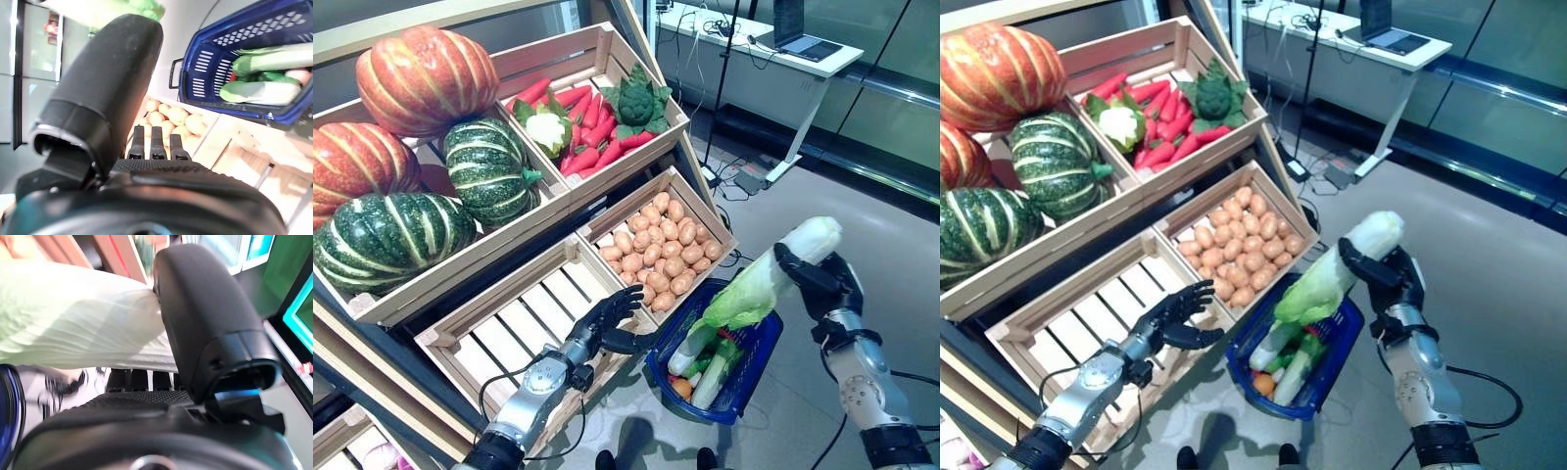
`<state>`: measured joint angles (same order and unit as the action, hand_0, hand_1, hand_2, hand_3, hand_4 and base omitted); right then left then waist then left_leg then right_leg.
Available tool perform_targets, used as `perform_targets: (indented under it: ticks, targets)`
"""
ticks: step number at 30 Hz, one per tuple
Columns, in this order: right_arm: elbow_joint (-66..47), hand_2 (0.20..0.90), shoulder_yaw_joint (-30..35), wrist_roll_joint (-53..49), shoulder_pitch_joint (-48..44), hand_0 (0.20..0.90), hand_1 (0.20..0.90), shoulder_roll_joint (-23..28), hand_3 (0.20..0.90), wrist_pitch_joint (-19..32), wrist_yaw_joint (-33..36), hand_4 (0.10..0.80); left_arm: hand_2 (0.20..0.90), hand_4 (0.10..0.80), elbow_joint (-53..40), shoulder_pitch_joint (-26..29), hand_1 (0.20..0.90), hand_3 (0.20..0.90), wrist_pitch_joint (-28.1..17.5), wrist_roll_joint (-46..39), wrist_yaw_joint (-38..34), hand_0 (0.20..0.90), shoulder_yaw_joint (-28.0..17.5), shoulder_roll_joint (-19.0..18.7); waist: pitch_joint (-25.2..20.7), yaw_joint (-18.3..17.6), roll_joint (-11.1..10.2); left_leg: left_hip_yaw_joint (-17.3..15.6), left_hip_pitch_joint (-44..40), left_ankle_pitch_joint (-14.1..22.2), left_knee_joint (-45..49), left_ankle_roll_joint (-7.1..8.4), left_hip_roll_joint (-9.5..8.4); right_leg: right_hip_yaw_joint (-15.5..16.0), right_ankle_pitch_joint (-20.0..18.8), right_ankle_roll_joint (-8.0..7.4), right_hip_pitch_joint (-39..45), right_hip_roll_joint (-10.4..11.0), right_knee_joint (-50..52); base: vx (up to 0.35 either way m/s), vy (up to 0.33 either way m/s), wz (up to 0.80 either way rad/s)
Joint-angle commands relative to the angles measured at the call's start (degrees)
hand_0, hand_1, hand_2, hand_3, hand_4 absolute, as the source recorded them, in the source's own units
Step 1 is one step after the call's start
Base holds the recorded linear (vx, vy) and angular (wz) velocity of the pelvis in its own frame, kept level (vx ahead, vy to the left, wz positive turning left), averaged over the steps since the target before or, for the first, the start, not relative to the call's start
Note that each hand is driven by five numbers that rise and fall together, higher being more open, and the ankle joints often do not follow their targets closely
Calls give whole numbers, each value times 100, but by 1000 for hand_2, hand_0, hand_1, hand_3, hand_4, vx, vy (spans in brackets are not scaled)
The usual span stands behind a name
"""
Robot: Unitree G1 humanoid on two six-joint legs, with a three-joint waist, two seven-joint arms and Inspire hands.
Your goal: Put vegetables into the basket
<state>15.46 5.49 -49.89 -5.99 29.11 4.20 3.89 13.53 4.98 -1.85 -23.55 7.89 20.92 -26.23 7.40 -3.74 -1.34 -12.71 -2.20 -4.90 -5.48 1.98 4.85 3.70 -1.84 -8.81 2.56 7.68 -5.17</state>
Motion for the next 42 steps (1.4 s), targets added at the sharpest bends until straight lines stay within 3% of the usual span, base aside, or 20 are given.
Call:
perform_targets:
  ticks: [1,7,11,19,25,29,36,42]
  targets:
    - [19,300,584,-60,-809,300,300,532,300,961,177,400,900,800,-605,494,900,900,-368,-507,134,900,-283,-157,-161,100,-80,255,-311,543,48,115,261,178,-45,35,115,130,193,16,-37,0]
    - [661,300,438,-449,-935,300,300,465,300,1130,70,400,900,800,-923,526,900,900,-459,-849,277,900,-272,-194,-22,226,-74,328,-199,530,237,109,291,219,108,108,-15,105,538,-14,-51,0]
    - [1033,300,294,-1246,-1378,300,300,438,300,1688,-103,400,900,800,-1321,1019,900,900,-830,-1188,474,900,-361,-318,659,349,-33,609,762,830,1631,102,342,163,504,349,-711,40,1718,-308,-92,6]
    - [1577,300,85,-1684,-2318,300,300,334,300,2151,-215,400,900,800,-1632,1767,900,900,-1323,-1614,636,900,-366,-306,1322,476,124,972,2196,1344,3498,198,310,216,1020,582,-1778,157,3426,-185,-31,18]
    - [2055,300,18,-1599,-2975,300,300,487,300,2139,-349,400,900,800,-1728,2139,900,900,-1665,-2119,871,900,-265,-178,1697,532,277,1149,3201,1712,4705,210,141,209,1372,625,-2717,355,4674,-100,0,18]
    - [2219,300,-118,-1506,-3445,300,300,502,300,2238,-298,400,900,800,-1772,2381,900,900,-1770,-2347,998,900,-225,-92,1855,568,309,1175,3711,1955,5264,86,27,154,1560,653,-3394,494,5384,-79,13,5]
    - [2344,300,-262,-839,-3891,300,300,693,300,2108,169,400,900,800,-1875,2594,900,900,-1927,-2714,1273,900,-232,-116,2006,582,369,1172,4418,2397,6253,13,5,120,1915,723,-4209,674,6340,-9,1,6]
    - [2618,300,-506,-297,-4249,300,300,785,300,1835,613,400,900,800,-1975,2851,900,900,-2174,-2940,1397,900,-256,-79,2113,581,437,1226,5022,2574,6874,-125,-49,10,2065,782,-4992,685,7007,0,10,7]
